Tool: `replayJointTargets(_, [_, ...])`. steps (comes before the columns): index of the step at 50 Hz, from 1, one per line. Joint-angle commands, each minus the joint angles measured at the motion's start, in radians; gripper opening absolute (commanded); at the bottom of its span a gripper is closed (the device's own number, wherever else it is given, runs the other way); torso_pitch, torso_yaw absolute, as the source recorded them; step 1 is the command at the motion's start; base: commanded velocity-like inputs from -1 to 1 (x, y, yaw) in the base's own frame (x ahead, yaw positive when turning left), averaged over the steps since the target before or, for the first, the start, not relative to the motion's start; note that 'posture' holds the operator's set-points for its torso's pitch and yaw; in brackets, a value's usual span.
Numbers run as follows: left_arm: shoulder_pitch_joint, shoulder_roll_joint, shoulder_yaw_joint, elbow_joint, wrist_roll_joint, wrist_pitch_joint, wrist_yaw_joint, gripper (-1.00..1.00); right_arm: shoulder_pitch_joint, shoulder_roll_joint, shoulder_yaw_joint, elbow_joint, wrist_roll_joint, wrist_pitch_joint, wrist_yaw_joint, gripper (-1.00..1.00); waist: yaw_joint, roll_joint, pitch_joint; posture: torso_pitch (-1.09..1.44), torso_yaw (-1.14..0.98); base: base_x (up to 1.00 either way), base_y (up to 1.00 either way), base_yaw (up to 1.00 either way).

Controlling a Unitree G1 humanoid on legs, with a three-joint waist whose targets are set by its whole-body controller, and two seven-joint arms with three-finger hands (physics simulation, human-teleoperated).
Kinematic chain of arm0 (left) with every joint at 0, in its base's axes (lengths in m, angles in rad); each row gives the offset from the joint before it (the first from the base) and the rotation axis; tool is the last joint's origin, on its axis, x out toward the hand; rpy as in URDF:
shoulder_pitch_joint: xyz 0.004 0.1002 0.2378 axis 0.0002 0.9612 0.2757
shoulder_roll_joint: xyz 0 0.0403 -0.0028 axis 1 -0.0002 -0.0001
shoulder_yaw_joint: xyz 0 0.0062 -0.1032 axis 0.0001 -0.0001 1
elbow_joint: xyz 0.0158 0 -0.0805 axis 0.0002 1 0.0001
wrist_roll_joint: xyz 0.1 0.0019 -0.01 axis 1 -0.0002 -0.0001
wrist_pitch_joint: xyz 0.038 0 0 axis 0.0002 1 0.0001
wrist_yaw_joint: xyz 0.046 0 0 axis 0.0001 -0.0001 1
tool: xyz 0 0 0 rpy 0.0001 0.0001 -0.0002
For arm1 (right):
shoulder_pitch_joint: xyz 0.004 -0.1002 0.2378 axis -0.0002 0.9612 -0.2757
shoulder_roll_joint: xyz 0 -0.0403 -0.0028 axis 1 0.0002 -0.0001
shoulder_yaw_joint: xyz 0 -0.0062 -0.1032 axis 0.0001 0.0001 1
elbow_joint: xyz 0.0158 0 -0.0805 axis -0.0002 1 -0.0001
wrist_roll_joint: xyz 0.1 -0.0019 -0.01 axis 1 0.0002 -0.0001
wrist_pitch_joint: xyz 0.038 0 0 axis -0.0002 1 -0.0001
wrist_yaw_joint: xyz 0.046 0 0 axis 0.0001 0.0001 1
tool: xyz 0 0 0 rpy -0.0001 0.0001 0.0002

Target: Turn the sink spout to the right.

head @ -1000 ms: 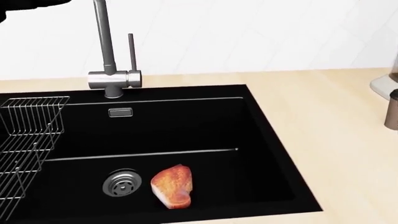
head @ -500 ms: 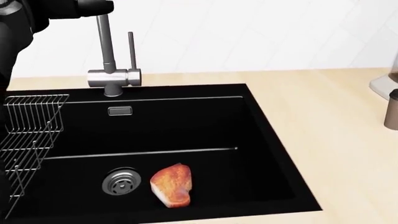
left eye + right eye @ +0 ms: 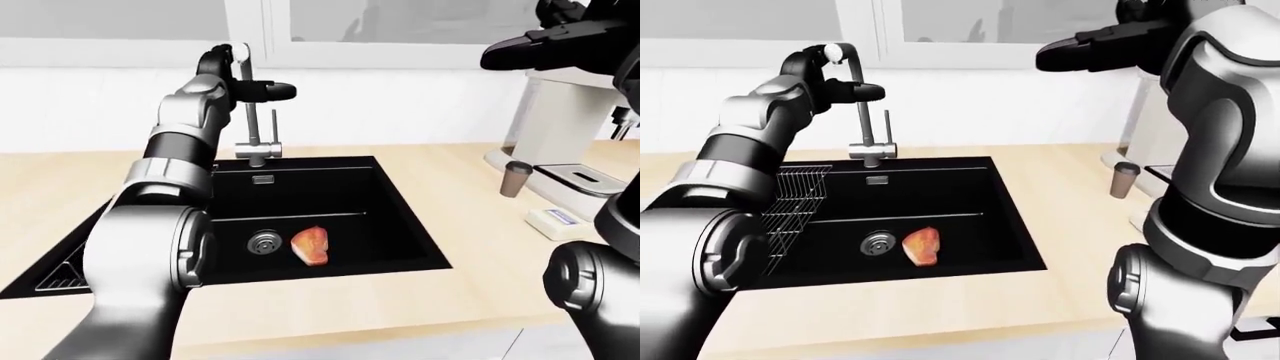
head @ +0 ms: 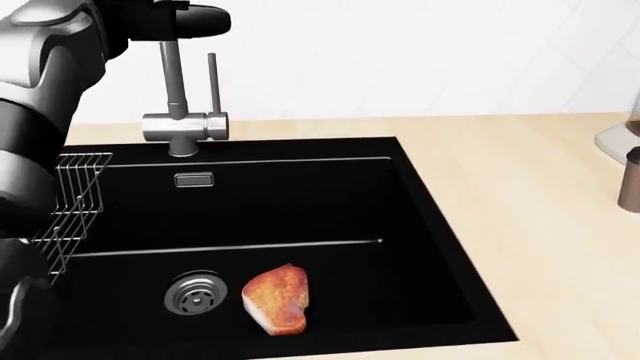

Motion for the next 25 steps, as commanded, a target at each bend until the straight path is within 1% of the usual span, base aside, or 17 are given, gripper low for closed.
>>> replayJointTargets(1, [-0.044, 0.005, -0.001, -0.039, -0.004, -0.033, 0.0, 1.0, -0.028, -0.01, -0.005, -0.008, -0.003, -0.029, -0.003, 1.0, 0.0, -0.001, -0.011, -0.46, 0.0, 0.0, 0.0, 0.0])
replayJointTargets(15, [-0.053, -0.05, -0.013, -0.037, -0.011, -0.038, 0.009, 1.0, -0.036, -0.04, -0.019, -0.009, 0.009, -0.016, 0.004, 1.0, 0.002, -0.006, -0.01, -0.46, 0.0, 0.0, 0.0, 0.0])
replayJointTargets(25, [-0.056, -0.108, -0.035, -0.017, 0.011, -0.053, 0.018, 1.0, -0.039, -0.045, -0.021, -0.013, 0.018, -0.01, 0.001, 1.0, 0.002, -0.012, -0.011, -0.46, 0.0, 0.0, 0.0, 0.0])
